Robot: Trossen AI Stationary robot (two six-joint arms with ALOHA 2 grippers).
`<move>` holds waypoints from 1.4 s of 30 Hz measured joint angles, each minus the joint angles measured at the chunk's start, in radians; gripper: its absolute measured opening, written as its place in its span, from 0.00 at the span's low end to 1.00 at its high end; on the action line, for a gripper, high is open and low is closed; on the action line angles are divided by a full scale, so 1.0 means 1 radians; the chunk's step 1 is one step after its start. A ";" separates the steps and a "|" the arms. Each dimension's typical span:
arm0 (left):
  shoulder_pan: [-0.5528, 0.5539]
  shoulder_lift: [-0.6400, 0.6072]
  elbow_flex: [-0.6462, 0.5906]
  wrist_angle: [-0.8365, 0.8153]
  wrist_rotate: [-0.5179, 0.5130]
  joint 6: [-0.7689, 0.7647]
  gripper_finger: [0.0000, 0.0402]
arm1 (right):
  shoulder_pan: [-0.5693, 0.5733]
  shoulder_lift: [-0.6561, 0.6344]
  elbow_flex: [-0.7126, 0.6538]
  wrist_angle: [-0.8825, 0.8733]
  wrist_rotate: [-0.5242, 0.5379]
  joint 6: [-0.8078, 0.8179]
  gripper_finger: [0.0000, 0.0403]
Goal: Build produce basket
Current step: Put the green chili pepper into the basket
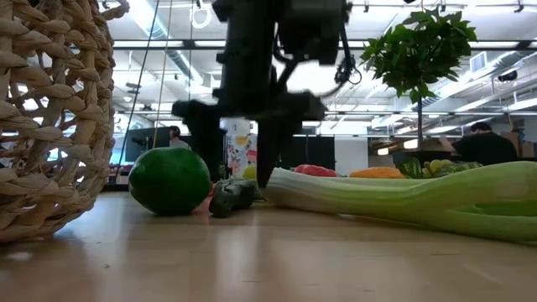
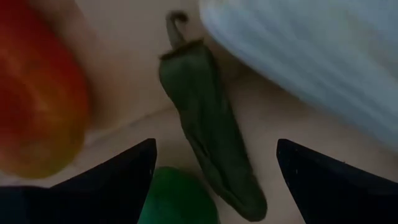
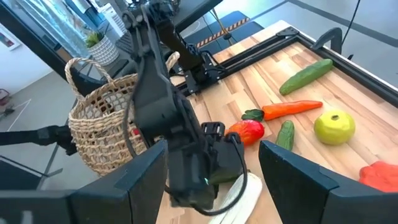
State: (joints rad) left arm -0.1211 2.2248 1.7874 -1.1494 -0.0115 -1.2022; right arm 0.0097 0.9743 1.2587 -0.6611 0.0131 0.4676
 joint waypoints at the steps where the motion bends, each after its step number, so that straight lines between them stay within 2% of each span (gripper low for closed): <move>1: 0.000 0.009 0.000 0.001 0.013 0.000 0.84 | 0.000 0.000 0.000 0.000 -0.006 0.000 0.64; 6: 0.000 0.019 0.000 0.029 0.033 0.002 0.80 | 0.000 0.000 0.000 -0.013 -0.007 0.000 0.64; 10: 0.008 0.019 0.000 0.036 0.031 0.027 0.72 | 0.000 0.000 0.000 -0.023 -0.006 0.011 0.64; 17: 0.025 0.019 0.000 0.015 0.032 0.085 0.46 | 0.000 0.000 0.000 -0.030 -0.006 0.038 0.64; 21: 0.029 0.019 0.000 -0.013 0.038 0.147 0.29 | 0.000 0.000 0.000 -0.038 0.032 0.038 0.64; 25: 0.029 0.005 0.000 -0.041 0.075 0.227 0.18 | 0.000 0.000 0.000 -0.038 0.049 0.054 0.64; 28: 0.031 -0.044 0.000 -0.059 0.073 0.268 0.17 | 0.000 0.000 0.000 -0.036 0.062 0.056 0.64; 34: 0.054 -0.167 0.001 -0.050 0.009 0.272 0.23 | 0.000 -0.002 0.000 -0.028 0.097 0.057 0.64; 42: 0.064 -0.369 0.001 -0.021 -0.002 0.272 0.20 | 0.000 -0.002 0.000 -0.028 0.094 0.053 0.64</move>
State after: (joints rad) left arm -0.0570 1.8559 1.7882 -1.1708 -0.0138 -0.9303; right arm 0.0097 0.9724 1.2587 -0.6892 0.1070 0.5206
